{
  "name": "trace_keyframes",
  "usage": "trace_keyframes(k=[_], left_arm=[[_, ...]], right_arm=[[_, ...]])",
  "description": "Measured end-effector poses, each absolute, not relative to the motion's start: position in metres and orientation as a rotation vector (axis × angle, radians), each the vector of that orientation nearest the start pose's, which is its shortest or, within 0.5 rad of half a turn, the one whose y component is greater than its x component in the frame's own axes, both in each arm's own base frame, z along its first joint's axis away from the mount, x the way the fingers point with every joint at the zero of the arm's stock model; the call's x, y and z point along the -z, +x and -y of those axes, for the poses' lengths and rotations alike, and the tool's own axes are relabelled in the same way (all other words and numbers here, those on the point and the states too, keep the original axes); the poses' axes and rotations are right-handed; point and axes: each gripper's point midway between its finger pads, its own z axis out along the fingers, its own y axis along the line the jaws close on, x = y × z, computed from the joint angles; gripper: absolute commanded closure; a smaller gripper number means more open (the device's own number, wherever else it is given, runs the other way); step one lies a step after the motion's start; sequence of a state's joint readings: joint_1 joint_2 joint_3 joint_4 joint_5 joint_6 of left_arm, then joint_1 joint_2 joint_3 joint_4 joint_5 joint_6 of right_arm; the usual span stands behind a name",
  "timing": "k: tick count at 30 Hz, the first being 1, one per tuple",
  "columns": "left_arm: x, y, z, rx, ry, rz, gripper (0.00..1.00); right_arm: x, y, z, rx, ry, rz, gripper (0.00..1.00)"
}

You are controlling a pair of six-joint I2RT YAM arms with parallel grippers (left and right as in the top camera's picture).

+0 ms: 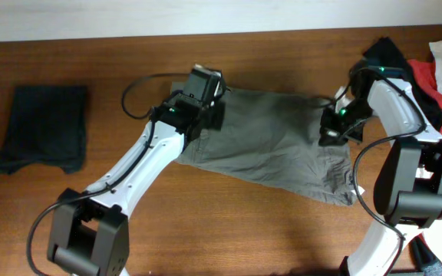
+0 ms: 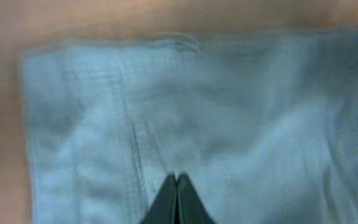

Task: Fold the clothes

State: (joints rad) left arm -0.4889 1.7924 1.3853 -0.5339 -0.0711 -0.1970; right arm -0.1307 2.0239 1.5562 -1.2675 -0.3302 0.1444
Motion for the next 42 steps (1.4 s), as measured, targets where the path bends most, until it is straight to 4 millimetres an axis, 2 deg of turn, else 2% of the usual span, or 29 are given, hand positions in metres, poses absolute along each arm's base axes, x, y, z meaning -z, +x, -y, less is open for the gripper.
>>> trace_keyframes(k=[4, 8, 13, 18, 21, 23, 28, 32, 39, 42], left_arm=[[-0.116, 0.405, 0.215, 0.248, 0.378, -2.580, 0.98], [-0.108, 0.397, 0.220, 0.294, 0.401, -2.621, 0.96], [-0.095, 0.393, 0.222, 0.309, 0.414, -2.662, 0.95], [-0.069, 0.389, 0.222, 0.295, 0.423, -2.728, 0.95], [-0.049, 0.386, 0.220, 0.275, 0.427, -2.777, 0.95], [-0.036, 0.384, 0.219, 0.263, 0.431, -2.808, 0.99], [-0.008, 0.379, 0.217, 0.240, 0.437, -2.873, 0.99], [-0.007, 0.378, 0.218, 0.250, 0.439, -2.876, 1.00], [-0.007, 0.379, 0.220, 0.253, 0.443, -2.872, 0.99], [-0.014, 0.379, 0.215, 0.221, 0.436, -2.891, 1.00]], right_arm=[[-0.052, 0.328, -0.022, -0.599, 0.476, -3.284, 0.96], [-0.032, 0.310, -0.036, -0.669, 0.470, -3.322, 0.96], [-0.008, 0.287, -0.064, -0.767, 0.398, -3.351, 0.96], [0.001, 0.266, -0.075, -0.780, 0.333, -3.407, 0.96], [0.002, 0.263, -0.070, -0.727, 0.320, -3.425, 0.96], [0.002, 0.262, -0.066, -0.682, 0.309, -3.433, 0.96], [0.003, 0.261, -0.054, -0.552, 0.282, -3.451, 0.96], [0.003, 0.262, -0.043, -0.427, 0.270, -3.462, 0.96], [0.001, 0.279, -0.023, -0.223, 0.287, -3.425, 0.96], [-0.001, 0.285, -0.015, -0.158, 0.300, -3.406, 0.96]])
